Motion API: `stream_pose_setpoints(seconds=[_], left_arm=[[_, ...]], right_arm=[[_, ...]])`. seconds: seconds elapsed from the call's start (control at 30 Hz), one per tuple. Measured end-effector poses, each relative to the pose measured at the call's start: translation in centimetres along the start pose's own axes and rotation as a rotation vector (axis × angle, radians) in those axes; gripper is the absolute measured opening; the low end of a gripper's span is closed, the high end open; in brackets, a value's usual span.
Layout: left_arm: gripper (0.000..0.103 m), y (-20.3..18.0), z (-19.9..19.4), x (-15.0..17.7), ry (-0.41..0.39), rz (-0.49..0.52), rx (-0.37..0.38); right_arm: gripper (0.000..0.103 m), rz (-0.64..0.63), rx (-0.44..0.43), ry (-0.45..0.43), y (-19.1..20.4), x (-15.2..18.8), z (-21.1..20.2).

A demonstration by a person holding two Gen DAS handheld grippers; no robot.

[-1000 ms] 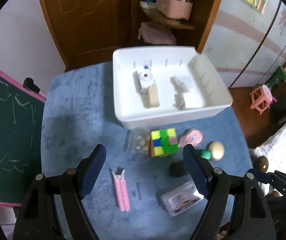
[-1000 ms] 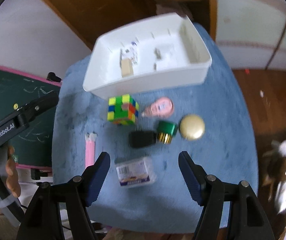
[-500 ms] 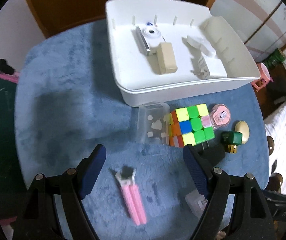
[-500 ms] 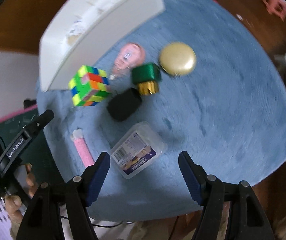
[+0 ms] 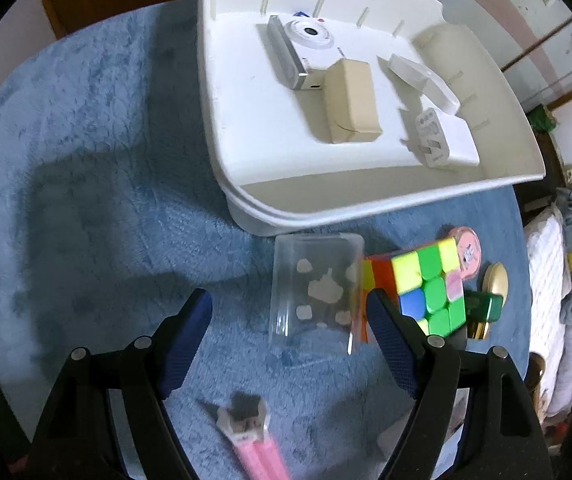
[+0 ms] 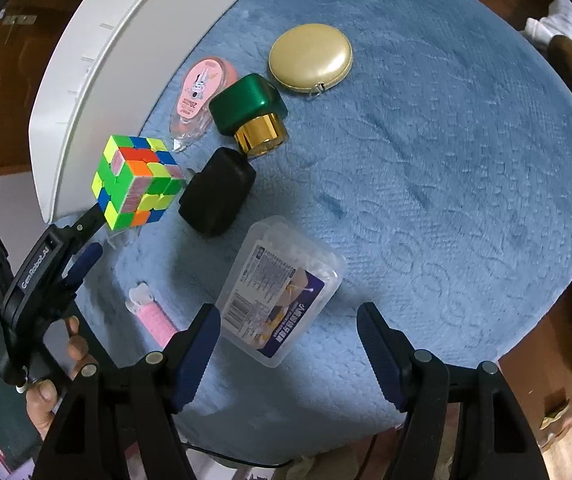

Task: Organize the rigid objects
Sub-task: 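Grasp the clear plastic box with the left tool while the right tool grasps the toothpick box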

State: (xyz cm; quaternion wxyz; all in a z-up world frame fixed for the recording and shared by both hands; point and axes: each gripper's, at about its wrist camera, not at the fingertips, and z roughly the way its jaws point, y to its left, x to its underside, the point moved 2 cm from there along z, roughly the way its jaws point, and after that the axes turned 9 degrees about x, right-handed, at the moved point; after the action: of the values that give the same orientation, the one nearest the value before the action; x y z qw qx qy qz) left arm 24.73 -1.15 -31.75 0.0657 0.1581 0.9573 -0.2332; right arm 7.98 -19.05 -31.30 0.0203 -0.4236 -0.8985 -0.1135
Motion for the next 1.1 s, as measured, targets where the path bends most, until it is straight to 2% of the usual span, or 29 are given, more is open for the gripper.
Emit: stream_pose_setpoints(seconds=[0.17, 0.43, 0.67, 0.83, 1.1], left_arm=[[0.082, 0.6, 0.7, -0.2, -0.007, -0.034, 0.038], [0.080, 0.5, 1.7, -0.5, -0.024, 0.003, 0.007], [0.077, -0.1, 1.8, -0.4, -0.014, 0.005, -0.055], [0.069, -0.3, 1.8, -0.5, -0.009, -0.027, -0.070], [0.069, -0.4, 2.2, -1.2, 0.017, -0.094, -0.126]], right_arm=[[0.071, 0.031, 0.008, 0.005, 1.1, 0.0, 1.0], [0.073, 0.046, 0.073, -0.001, 3.0, 0.1, 2.9], [0.073, 0.094, 0.083, 0.034, 3.9, 0.3, 4.9], [0.075, 0.115, 0.129, 0.039, 4.9, 0.3, 6.3], [0.076, 0.109, 0.206, 0.047, 7.3, 0.4, 8.9]])
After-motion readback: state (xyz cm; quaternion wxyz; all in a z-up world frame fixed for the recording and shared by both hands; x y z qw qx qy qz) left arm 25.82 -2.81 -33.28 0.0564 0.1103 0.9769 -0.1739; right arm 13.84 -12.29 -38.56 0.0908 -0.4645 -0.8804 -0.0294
